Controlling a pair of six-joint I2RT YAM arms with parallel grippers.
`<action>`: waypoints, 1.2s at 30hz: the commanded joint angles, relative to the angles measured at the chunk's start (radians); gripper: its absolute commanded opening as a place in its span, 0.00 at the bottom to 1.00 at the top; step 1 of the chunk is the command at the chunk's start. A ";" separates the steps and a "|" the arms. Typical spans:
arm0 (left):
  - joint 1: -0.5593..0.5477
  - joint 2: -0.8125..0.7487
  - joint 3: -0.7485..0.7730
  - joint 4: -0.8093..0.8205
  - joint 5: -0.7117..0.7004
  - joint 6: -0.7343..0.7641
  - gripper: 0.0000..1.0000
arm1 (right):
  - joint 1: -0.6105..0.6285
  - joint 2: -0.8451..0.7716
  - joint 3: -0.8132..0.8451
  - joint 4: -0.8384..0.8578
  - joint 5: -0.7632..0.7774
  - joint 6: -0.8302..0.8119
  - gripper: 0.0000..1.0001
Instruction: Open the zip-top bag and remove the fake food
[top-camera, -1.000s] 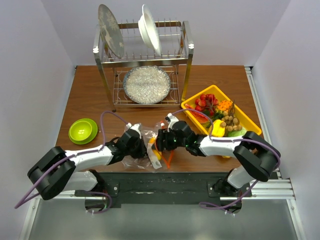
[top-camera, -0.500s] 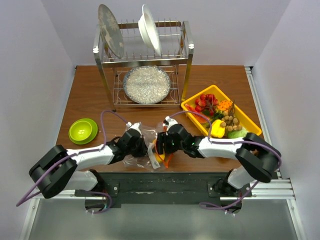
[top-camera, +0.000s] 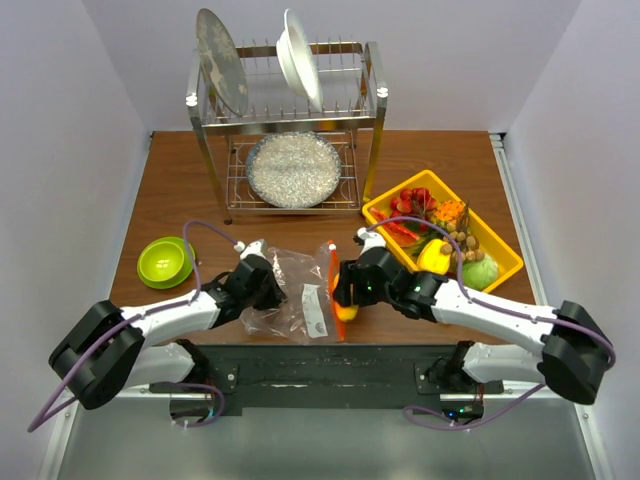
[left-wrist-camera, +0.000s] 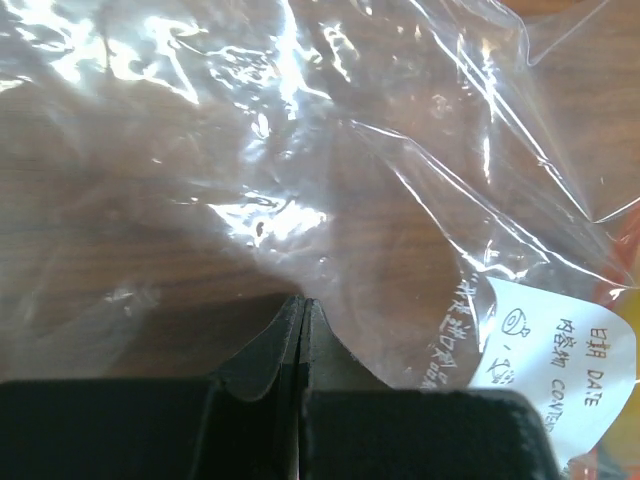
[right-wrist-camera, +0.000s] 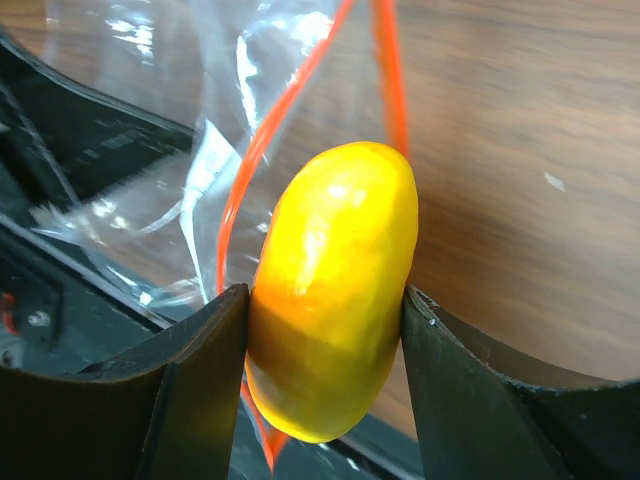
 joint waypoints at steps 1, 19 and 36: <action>0.023 -0.019 -0.001 -0.021 -0.022 0.021 0.00 | 0.001 -0.101 0.072 -0.204 0.120 -0.027 0.18; 0.026 -0.079 0.013 -0.004 0.042 0.088 0.00 | -0.288 -0.108 0.363 -0.443 0.273 -0.253 0.20; 0.026 -0.093 0.046 0.039 0.149 0.153 0.00 | -0.523 0.379 0.642 -0.254 0.247 -0.648 0.24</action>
